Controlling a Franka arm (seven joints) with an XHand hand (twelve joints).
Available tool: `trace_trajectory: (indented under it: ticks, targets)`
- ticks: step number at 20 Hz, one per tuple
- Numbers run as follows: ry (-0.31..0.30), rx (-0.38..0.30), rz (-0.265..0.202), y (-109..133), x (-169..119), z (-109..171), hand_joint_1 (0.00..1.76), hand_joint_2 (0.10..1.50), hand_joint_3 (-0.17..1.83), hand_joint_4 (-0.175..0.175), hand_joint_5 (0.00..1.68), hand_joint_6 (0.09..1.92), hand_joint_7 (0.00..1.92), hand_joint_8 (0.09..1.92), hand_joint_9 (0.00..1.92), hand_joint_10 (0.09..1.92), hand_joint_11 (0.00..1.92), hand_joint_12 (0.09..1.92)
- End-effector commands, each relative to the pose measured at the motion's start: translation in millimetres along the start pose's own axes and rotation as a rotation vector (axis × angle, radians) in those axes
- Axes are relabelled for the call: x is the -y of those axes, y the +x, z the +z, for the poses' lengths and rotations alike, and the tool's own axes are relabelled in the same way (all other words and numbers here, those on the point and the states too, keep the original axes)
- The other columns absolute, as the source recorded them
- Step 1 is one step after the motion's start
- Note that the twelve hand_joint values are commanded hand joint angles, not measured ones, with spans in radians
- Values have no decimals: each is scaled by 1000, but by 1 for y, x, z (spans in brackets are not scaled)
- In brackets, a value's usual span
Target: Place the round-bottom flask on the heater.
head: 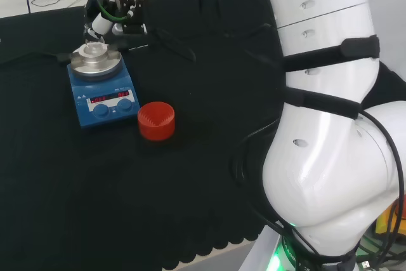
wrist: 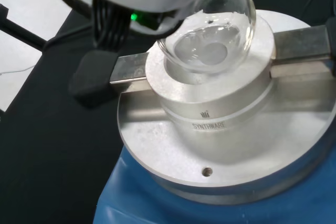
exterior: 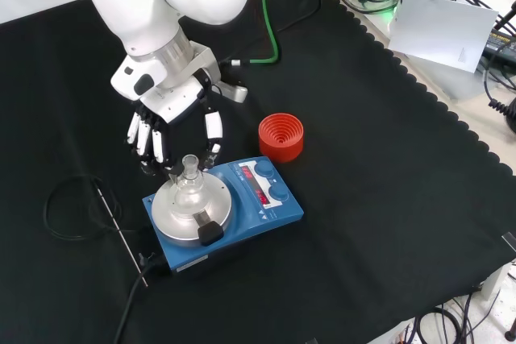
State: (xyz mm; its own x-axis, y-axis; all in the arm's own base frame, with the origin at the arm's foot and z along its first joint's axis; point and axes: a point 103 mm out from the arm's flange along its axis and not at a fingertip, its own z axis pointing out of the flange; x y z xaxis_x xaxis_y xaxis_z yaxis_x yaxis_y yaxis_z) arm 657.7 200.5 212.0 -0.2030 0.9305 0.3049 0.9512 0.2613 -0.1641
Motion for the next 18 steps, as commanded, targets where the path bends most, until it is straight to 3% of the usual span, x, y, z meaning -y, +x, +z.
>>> trace_trajectory:
  ticks: [1, 18]
  targets:
    - [7, 9, -10, 4, -3, 2, 1116, 606, 824, 174, 1197, 886, 691, 659, 868, 522, 613, 1258]
    - [24, 22, -15, 2, -11, 9, 1115, 607, 823, 174, 1195, 888, 689, 661, 868, 520, 616, 1256]
